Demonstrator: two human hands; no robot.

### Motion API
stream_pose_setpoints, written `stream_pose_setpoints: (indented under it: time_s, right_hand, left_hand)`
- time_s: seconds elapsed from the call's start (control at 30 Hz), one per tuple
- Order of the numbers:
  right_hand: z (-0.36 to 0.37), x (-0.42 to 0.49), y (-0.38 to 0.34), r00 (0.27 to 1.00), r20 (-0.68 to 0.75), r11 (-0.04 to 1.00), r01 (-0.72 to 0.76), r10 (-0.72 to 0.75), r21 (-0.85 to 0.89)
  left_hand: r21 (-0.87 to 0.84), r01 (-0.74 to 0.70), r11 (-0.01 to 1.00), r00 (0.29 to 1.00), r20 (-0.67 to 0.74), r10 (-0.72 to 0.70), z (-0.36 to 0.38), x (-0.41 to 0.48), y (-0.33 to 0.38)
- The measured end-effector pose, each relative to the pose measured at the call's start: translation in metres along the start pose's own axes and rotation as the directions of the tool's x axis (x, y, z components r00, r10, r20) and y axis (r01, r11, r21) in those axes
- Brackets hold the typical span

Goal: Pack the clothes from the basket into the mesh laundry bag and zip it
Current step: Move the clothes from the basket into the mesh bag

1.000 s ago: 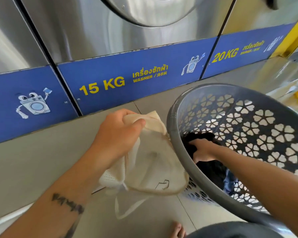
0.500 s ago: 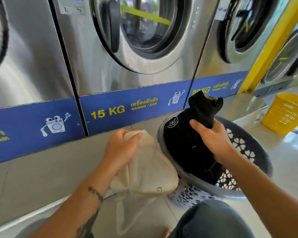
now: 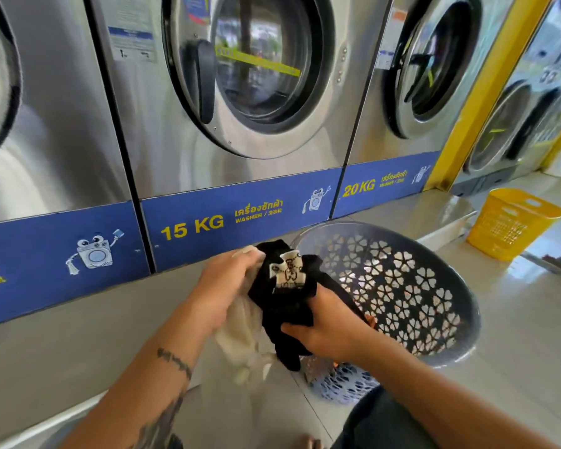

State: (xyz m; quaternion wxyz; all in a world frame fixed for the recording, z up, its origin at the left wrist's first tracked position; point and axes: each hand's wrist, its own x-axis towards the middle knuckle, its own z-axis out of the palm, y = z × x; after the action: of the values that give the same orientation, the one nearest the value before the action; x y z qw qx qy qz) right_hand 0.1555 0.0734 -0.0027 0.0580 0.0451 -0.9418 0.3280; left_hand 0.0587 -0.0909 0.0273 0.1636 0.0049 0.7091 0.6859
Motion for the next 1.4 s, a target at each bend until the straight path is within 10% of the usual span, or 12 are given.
stream_pose_setpoints:
  time_s: [0.23,0.43,0.57,0.77,1.03,1.27,1.4]
  right_hand:
    - [0.016,0.025,-0.003,0.895,0.428,0.831,0.142,0.125,-0.538]
    - [0.000,0.024,-0.005,0.983,0.160,0.987,-0.062,0.087,-0.151]
    - [-0.016,0.030,0.011,0.974,-0.200,0.927,-0.169,0.106,-0.334]
    - [-0.003,0.046,0.056,0.823,0.162,0.820,-0.563,0.544,0.107]
    - [0.007,0.036,0.006,0.973,-0.223,0.990,-0.083,0.055,-0.118]
    - [0.056,0.031,-0.001,0.942,0.168,0.825,0.337,-0.292,-0.454]
    - [0.070,0.034,-0.002,0.889,0.339,0.656,0.456,-0.308,-0.602]
  left_hand:
    - [0.306,-0.058,0.950,0.970,0.243,-0.019,-0.011,0.001,-0.020]
    - [0.306,-0.036,0.951,0.983,0.185,-0.023,-0.031,0.013,-0.022]
    - [0.321,-0.007,0.947,0.982,0.182,-0.054,-0.030,0.019,-0.027]
    - [0.346,-0.023,0.938,0.986,0.163,-0.036,-0.021,0.015,-0.026]
    - [0.372,-0.063,0.926,0.993,0.120,0.019,-0.020,0.002,-0.015]
    - [0.216,-0.074,0.974,0.987,0.156,0.040,-0.033,-0.002,-0.014]
    - [0.429,-0.163,0.888,0.971,0.228,0.068,-0.035,-0.010,-0.015]
